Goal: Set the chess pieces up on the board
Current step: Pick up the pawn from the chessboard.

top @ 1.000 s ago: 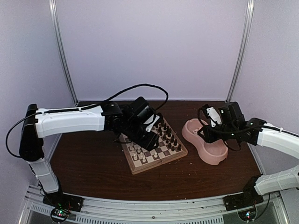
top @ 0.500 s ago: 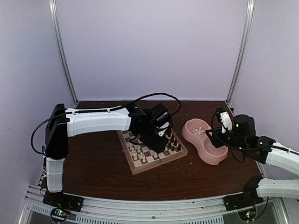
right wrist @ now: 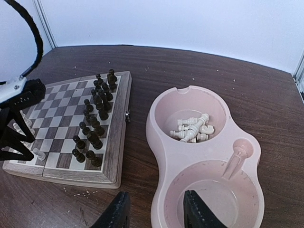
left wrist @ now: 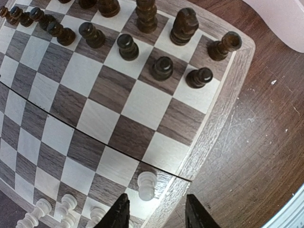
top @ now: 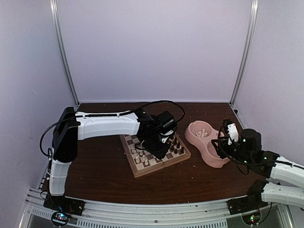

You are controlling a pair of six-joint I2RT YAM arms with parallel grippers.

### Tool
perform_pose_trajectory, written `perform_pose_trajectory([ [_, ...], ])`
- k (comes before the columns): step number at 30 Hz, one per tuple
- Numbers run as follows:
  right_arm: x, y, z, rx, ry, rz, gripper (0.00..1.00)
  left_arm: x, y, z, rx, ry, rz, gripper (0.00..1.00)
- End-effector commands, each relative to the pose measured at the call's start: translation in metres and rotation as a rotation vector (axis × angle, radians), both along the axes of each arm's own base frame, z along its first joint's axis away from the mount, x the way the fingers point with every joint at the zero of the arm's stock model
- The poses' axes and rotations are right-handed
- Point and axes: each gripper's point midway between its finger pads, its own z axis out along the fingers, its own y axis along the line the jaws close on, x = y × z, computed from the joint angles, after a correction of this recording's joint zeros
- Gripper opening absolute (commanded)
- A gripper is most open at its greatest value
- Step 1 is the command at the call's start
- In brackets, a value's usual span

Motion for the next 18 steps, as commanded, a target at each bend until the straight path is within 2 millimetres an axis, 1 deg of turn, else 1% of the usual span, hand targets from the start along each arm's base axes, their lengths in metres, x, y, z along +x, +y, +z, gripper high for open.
perform_pose_trajectory([
  [1,0.003,-0.005,0.003,0.022,-0.024,-0.035,0.41,0.005,-0.003,-0.004,0.011,-0.005,0.012,0.40],
  [7,0.005,-0.003,0.006,0.034,-0.036,-0.032,0.42,0.007,0.004,-0.011,0.048,0.001,0.030,0.38],
  [16,0.005,-0.002,0.006,0.032,-0.033,-0.030,0.42,0.010,0.004,-0.015,0.049,0.018,0.032,0.31],
  [18,0.005,-0.002,0.006,0.033,-0.034,-0.030,0.42,0.010,0.004,-0.016,0.052,0.022,0.033,0.28],
])
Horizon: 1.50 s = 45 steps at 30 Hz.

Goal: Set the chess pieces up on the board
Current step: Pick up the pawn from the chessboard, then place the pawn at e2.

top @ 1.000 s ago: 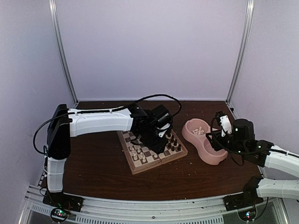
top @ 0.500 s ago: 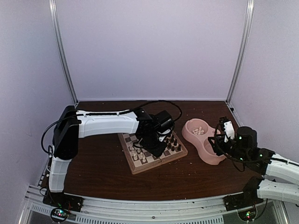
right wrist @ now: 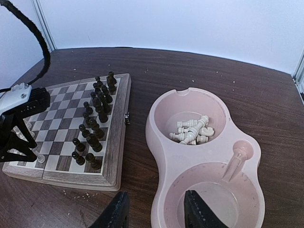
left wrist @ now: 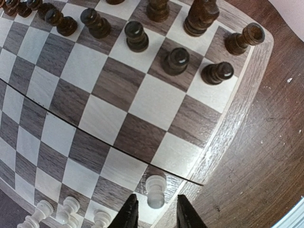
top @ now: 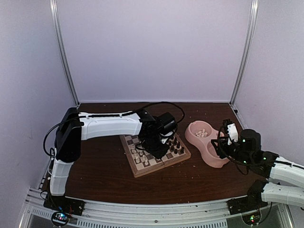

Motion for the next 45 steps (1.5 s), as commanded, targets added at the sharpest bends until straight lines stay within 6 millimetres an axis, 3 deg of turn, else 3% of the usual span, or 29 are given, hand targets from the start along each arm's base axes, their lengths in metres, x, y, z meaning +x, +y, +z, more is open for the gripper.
perform_pose_trajectory([
  [1,0.003,-0.003,0.004,0.020,-0.017,-0.024,0.42,0.008,-0.001,-0.003,0.004,0.011,0.016,0.27],
  [11,0.003,-0.003,0.004,0.021,-0.017,-0.024,0.42,0.008,-0.002,-0.007,0.012,0.022,0.017,0.25],
  [19,0.003,-0.003,0.003,0.020,-0.017,-0.026,0.42,0.008,0.000,-0.008,0.022,0.024,0.016,0.13],
  [26,0.003,-0.003,0.003,0.018,-0.017,-0.024,0.42,0.017,0.002,0.012,0.019,-0.014,0.023,0.10],
  [32,0.003,-0.003,0.003,0.018,-0.016,-0.024,0.42,0.039,0.022,0.028,0.001,-0.023,0.068,0.10],
  [45,0.003,-0.001,0.002,0.017,-0.011,-0.017,0.42,0.071,0.060,0.027,0.038,-0.023,0.129,0.10],
])
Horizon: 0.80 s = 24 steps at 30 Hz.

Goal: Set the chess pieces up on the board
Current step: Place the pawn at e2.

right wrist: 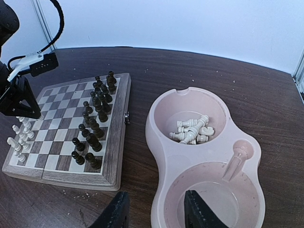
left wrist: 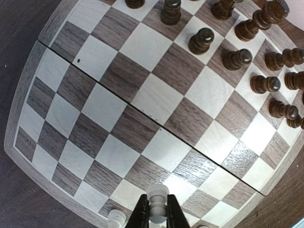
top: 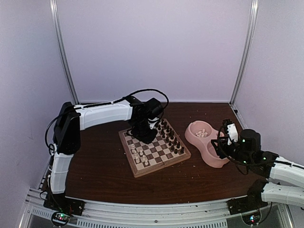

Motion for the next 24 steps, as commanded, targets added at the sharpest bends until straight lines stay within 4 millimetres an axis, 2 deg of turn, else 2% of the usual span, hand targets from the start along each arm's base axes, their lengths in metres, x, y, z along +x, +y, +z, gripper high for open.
perform_pose_trajectory([
  [1,0.003,-0.002,0.003,0.019,-0.013,-0.017,0.42,0.004,0.011,0.013,0.003,-0.017,-0.005,0.10],
  [16,0.003,-0.001,0.003,0.018,-0.013,-0.014,0.42,0.005,0.033,-0.001,0.066,0.021,0.008,0.10],
  [24,0.003,-0.001,0.002,0.018,-0.013,-0.015,0.42,0.004,0.037,-0.005,0.081,0.030,0.014,0.10],
])
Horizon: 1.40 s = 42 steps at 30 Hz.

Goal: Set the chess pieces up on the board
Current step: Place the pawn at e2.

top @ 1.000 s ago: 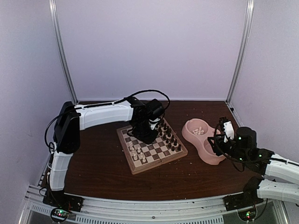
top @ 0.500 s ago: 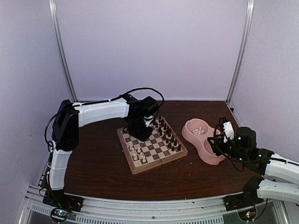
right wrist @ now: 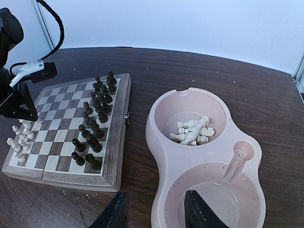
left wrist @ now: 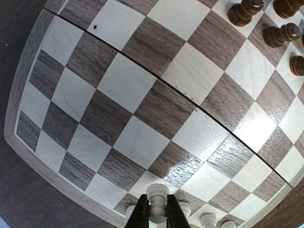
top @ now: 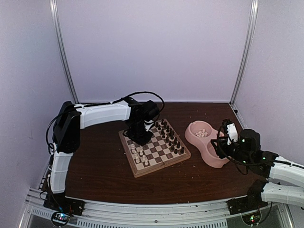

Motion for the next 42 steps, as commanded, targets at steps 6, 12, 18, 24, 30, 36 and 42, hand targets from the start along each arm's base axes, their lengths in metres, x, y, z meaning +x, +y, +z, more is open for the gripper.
perform_pose_trajectory([
  [6,0.002,-0.002,0.003,0.019,-0.014,-0.016,0.43,-0.002,0.011,0.009,0.018,0.002,-0.001,0.10],
  [12,0.002,-0.002,0.003,0.019,-0.015,-0.015,0.43,-0.003,0.012,0.008,0.017,0.010,-0.001,0.11],
  [18,0.002,-0.002,0.003,0.019,-0.014,-0.015,0.43,-0.007,0.012,0.007,0.013,0.032,0.000,0.11],
  [24,0.002,-0.002,0.003,0.019,-0.015,-0.015,0.43,-0.008,0.015,0.005,0.028,0.032,0.000,0.11],
  [30,0.002,-0.002,0.003,0.019,-0.015,-0.014,0.43,-0.009,0.015,0.002,0.028,0.042,0.001,0.11],
  [36,0.002,-0.002,0.003,0.019,-0.015,-0.016,0.43,-0.011,0.015,-0.001,0.032,0.051,0.003,0.12],
  [42,0.002,-0.002,0.003,0.019,-0.014,-0.014,0.43,-0.008,0.015,-0.001,0.039,0.039,0.011,0.17],
])
